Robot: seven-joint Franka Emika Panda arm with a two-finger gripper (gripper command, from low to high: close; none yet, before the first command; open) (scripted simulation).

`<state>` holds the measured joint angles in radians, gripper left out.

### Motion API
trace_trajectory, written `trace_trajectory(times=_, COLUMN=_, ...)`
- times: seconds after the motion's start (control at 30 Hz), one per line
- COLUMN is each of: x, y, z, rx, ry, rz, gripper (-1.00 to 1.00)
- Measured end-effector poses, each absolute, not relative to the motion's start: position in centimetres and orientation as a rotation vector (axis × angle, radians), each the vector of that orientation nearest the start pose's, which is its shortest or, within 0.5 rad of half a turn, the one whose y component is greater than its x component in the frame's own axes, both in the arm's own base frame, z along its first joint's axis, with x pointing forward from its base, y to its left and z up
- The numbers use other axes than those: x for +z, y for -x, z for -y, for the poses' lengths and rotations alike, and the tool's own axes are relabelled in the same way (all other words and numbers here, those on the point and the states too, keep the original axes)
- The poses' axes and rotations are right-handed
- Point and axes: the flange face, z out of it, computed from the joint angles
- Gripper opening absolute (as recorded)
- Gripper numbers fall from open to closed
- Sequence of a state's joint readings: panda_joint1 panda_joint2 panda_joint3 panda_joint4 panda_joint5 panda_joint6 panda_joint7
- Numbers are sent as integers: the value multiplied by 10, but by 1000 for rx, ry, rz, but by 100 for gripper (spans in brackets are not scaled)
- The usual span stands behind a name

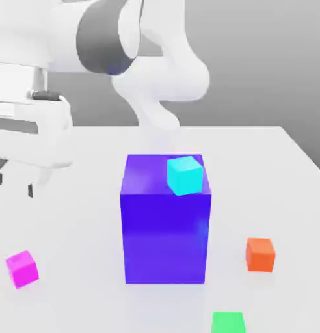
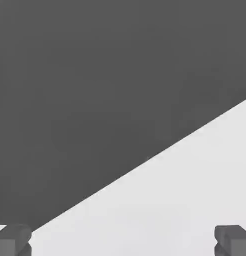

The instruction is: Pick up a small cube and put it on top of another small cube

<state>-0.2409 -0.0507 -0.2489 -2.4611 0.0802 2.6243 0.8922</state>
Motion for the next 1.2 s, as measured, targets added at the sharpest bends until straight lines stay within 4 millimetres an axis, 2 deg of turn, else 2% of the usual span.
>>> trace_trajectory(times=0.07, x=297, y=-417, z=256, rx=-223, ry=2215, rz=-2108, gripper=0)
trace_trajectory(times=0.23, x=206, y=-372, z=284, rx=-35, ry=2117, rz=-2304, gripper=0)
trace_trajectory(times=0.4, x=141, y=-362, z=290, rx=-2, ry=2098, rz=-2340, gripper=0)
trace_trajectory(times=0.43, x=132, y=-362, z=290, rx=-1, ry=2097, rz=-2341, gripper=-100)
trace_trajectory(times=0.63, x=127, y=-361, z=289, rx=-1, ry=2096, rz=-2341, gripper=-100)
trace_trajectory(times=0.67, x=131, y=-362, z=290, rx=-1, ry=2096, rz=-2341, gripper=-100)
trace_trajectory(times=0.83, x=184, y=-363, z=288, rx=0, ry=2101, rz=-2335, gripper=-100)
trace_trajectory(times=0.9, x=195, y=-396, z=253, rx=5, ry=2237, rz=-2201, gripper=-100)
trace_trajectory(times=0.97, x=202, y=-433, z=205, rx=10, ry=2397, rz=-2022, gripper=-100)
trace_trajectory(times=1.03, x=208, y=-461, z=156, rx=13, ry=2531, rz=-1850, gripper=-100)
trace_trajectory(times=1.1, x=214, y=-481, z=107, rx=14, ry=2646, rz=-1681, gripper=-100)
trace_trajectory(times=1.2, x=224, y=-500, z=32, rx=12, ry=2790, rz=-1431, gripper=-100)
